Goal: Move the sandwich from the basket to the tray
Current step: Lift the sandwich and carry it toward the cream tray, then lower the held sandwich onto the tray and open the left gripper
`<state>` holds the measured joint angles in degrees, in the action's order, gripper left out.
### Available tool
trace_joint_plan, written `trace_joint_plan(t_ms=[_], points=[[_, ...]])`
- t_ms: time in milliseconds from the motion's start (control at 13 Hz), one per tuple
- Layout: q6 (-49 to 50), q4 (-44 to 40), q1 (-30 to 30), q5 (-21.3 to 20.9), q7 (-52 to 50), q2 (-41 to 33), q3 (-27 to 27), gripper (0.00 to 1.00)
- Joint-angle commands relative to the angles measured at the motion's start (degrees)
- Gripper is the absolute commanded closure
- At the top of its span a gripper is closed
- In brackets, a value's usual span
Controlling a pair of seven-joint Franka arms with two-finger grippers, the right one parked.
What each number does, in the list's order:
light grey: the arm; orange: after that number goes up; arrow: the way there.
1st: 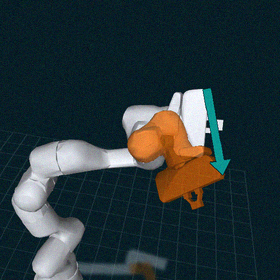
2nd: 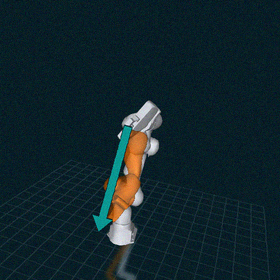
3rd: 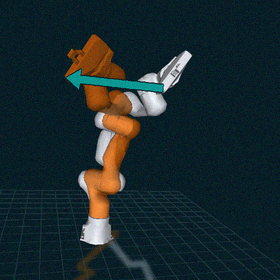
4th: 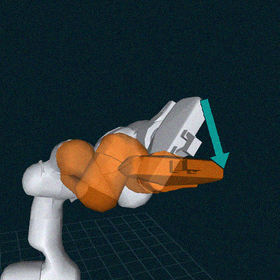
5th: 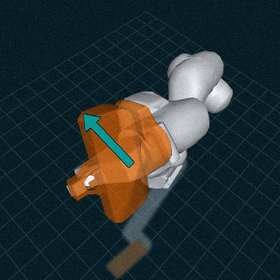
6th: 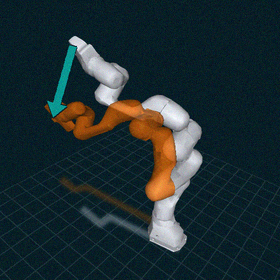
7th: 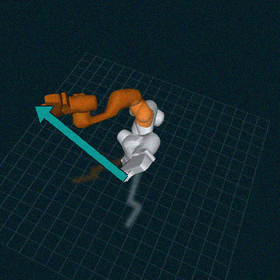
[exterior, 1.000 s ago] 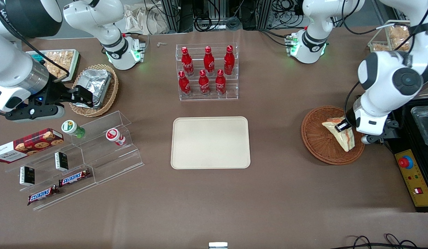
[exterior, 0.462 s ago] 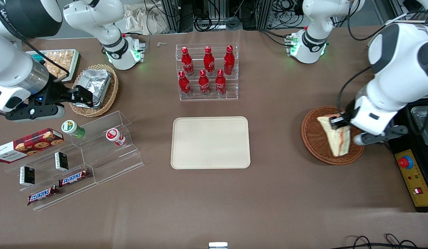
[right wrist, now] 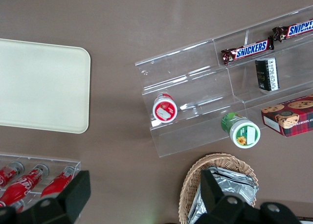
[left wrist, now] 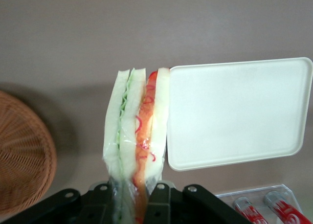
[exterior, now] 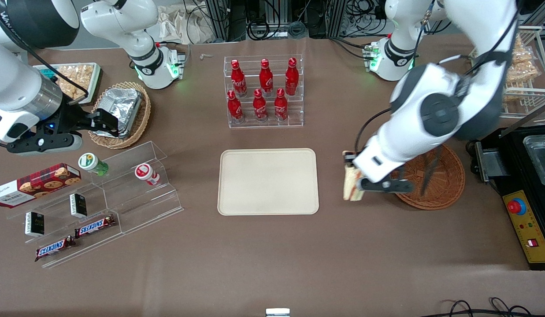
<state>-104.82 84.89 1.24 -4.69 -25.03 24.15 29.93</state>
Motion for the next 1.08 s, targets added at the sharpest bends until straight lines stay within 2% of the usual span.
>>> trace_joint_plan(t_ms=[0,154,462,538,769,846,1000], points=[[-1.7,-3.68,4.81,-7.76,-7.09,7.55,0.3,1.0],[-7.39,-3.42,7.02,-11.55,-12.65,11.78,0.22,1.0],[-15.57,-3.6,9.4,-13.76,-18.72,17.59,-0.22,1.0],[-16.73,-3.77,9.49,-14.02,-20.3,19.08,-0.22,1.0],[-18.14,-3.33,10.53,-18.41,-21.98,21.2,-0.22,0.99],[-18.23,-3.42,11.59,-18.51,-23.47,21.81,-0.31,0.99],[-18.93,-3.6,12.47,-20.78,-25.32,23.48,-0.66,0.96]])
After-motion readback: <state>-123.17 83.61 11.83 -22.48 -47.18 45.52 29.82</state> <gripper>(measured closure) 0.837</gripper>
